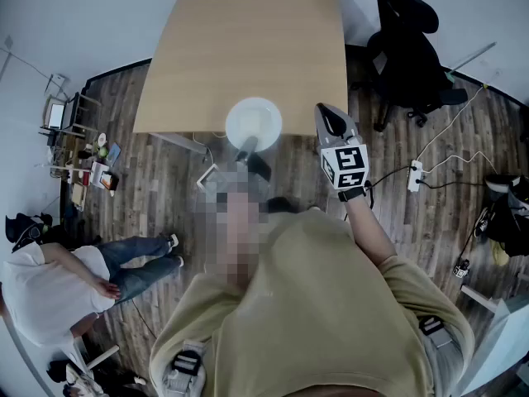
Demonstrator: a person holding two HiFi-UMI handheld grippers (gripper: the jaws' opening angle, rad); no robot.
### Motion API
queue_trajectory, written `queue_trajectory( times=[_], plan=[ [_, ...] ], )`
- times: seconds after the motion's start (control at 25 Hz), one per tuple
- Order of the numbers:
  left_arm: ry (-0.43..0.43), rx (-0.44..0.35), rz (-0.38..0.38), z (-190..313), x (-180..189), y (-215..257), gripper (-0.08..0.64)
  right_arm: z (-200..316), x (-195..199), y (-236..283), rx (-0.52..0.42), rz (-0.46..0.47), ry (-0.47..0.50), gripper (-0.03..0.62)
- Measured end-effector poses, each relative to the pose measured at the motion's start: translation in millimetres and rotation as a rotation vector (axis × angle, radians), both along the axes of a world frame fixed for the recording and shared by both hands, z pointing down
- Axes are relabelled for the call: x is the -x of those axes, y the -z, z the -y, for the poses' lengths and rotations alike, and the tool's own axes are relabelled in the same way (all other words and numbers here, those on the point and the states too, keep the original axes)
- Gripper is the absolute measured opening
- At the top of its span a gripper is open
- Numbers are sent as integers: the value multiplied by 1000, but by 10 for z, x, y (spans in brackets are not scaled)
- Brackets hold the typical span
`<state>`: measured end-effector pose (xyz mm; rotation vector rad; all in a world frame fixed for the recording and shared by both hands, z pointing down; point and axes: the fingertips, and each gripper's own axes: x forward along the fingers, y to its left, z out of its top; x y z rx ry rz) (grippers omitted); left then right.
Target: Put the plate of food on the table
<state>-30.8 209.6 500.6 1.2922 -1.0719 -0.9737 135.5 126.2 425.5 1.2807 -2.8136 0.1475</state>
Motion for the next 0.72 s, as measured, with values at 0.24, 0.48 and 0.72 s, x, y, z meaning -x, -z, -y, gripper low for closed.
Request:
queue_trajectory(
  times=[0.24, 0.48, 0.72],
  plan=[
    [-9, 10, 8, 154, 66, -31, 25, 112, 102, -87, 13, -8, 4, 5],
    [-49, 35, 11, 614, 248, -218, 26, 488, 249, -255, 57, -25, -37, 5],
    [-77, 8, 26, 1311, 546, -258, 25, 1046, 646, -223, 53, -43, -31, 5]
  ],
)
